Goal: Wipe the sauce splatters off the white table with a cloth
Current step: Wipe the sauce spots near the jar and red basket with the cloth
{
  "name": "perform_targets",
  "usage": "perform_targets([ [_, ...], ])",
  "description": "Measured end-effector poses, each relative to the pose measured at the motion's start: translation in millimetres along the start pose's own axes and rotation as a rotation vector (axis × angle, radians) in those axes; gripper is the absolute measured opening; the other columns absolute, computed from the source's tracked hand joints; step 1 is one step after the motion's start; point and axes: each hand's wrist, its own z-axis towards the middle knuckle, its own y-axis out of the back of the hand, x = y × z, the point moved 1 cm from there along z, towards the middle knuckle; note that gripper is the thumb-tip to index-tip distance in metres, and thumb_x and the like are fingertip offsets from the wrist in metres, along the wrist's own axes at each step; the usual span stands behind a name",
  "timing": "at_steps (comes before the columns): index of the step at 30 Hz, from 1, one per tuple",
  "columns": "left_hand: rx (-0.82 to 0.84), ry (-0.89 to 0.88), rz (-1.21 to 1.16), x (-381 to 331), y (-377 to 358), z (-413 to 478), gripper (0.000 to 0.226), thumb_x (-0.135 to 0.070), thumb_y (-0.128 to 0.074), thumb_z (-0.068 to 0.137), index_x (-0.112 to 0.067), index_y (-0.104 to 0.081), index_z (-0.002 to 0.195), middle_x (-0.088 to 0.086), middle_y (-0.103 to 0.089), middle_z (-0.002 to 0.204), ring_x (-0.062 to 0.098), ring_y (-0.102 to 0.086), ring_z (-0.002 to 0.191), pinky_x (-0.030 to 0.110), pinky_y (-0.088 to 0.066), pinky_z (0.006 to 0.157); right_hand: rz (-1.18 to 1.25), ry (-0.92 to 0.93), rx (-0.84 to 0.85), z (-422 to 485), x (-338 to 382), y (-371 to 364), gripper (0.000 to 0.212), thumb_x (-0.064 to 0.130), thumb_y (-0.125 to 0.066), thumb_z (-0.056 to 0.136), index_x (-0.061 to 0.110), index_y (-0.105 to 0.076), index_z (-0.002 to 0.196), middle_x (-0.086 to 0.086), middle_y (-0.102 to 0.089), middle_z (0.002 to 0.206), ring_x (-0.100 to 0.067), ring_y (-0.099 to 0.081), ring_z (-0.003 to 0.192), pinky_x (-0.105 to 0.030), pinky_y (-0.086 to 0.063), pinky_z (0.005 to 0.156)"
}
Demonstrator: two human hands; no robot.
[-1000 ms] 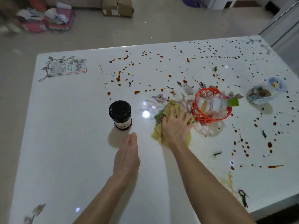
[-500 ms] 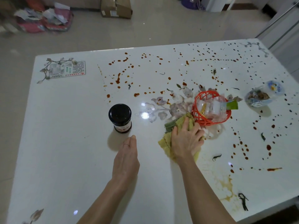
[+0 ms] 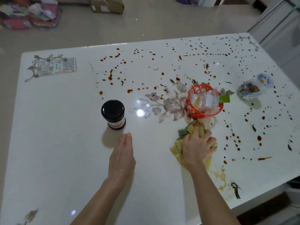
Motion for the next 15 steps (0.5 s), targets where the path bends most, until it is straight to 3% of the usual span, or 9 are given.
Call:
perform_targets([
  [5, 0.009, -0.044, 0.026, 1.6, -9.9, -3.0, 0.056, 0.018, -0.037, 0.070, 0.000, -0.043, 0.123, 0.015, -0.040, 0.134, 0.032, -0.042, 0.116, 0.033, -0.044, 0.082, 0.004, 0.358, -0.048, -20.0, 6.6, -8.8, 0.052, 0.037, -0.056, 0.091, 0.026, -0.048, 0.142, -0.013, -0.047, 0.134, -0.034, -0.043, 0.104, -0.046, -0.041, 0.083],
  [7, 0.010, -0.048, 0.039, 1.4, -9.8, -2.9, 0.053, 0.018, -0.036, 0.069, 0.000, -0.043, 0.119, 0.016, -0.040, 0.133, 0.034, -0.042, 0.116, 0.034, -0.044, 0.082, -0.012, 0.284, -0.015, -0.6, -9.9, -4.8, 0.048, 0.038, -0.048, 0.095, 0.026, -0.046, 0.141, -0.013, -0.043, 0.135, -0.033, -0.041, 0.108, -0.045, -0.039, 0.086],
  [9, 0.010, -0.047, 0.048, 2.1, -10.4, -3.6, 0.051, 0.018, -0.036, 0.069, 0.001, -0.044, 0.116, 0.017, -0.040, 0.132, 0.033, -0.042, 0.115, 0.033, -0.044, 0.081, 0.004, 0.072, -0.016, 13.0, -18.6, -4.3, 0.045, 0.038, -0.044, 0.097, 0.025, -0.046, 0.140, -0.014, -0.039, 0.139, -0.035, -0.038, 0.114, -0.045, -0.036, 0.091],
  [11, 0.005, -0.057, 0.052, 3.1, -12.6, -4.0, 0.052, 0.020, -0.040, 0.067, 0.003, -0.046, 0.116, 0.021, -0.042, 0.131, 0.035, -0.043, 0.117, 0.034, -0.046, 0.084, 0.008, 0.035, -0.026, -2.0, -6.9, -4.9, 0.048, 0.037, -0.048, 0.095, 0.025, -0.046, 0.141, -0.015, -0.040, 0.139, -0.036, -0.038, 0.116, -0.048, -0.036, 0.095],
  [15, -0.002, -0.071, 0.045, 1.5, -17.8, -5.6, 0.054, 0.023, -0.042, 0.066, 0.006, -0.047, 0.117, 0.026, -0.043, 0.131, 0.039, -0.043, 0.120, 0.040, -0.047, 0.088, 0.039, 0.403, -0.089, -70.9, 6.3, -16.6, 0.055, 0.038, -0.058, 0.087, 0.026, -0.049, 0.140, -0.013, -0.049, 0.130, -0.036, -0.044, 0.109, -0.052, -0.047, 0.085],
])
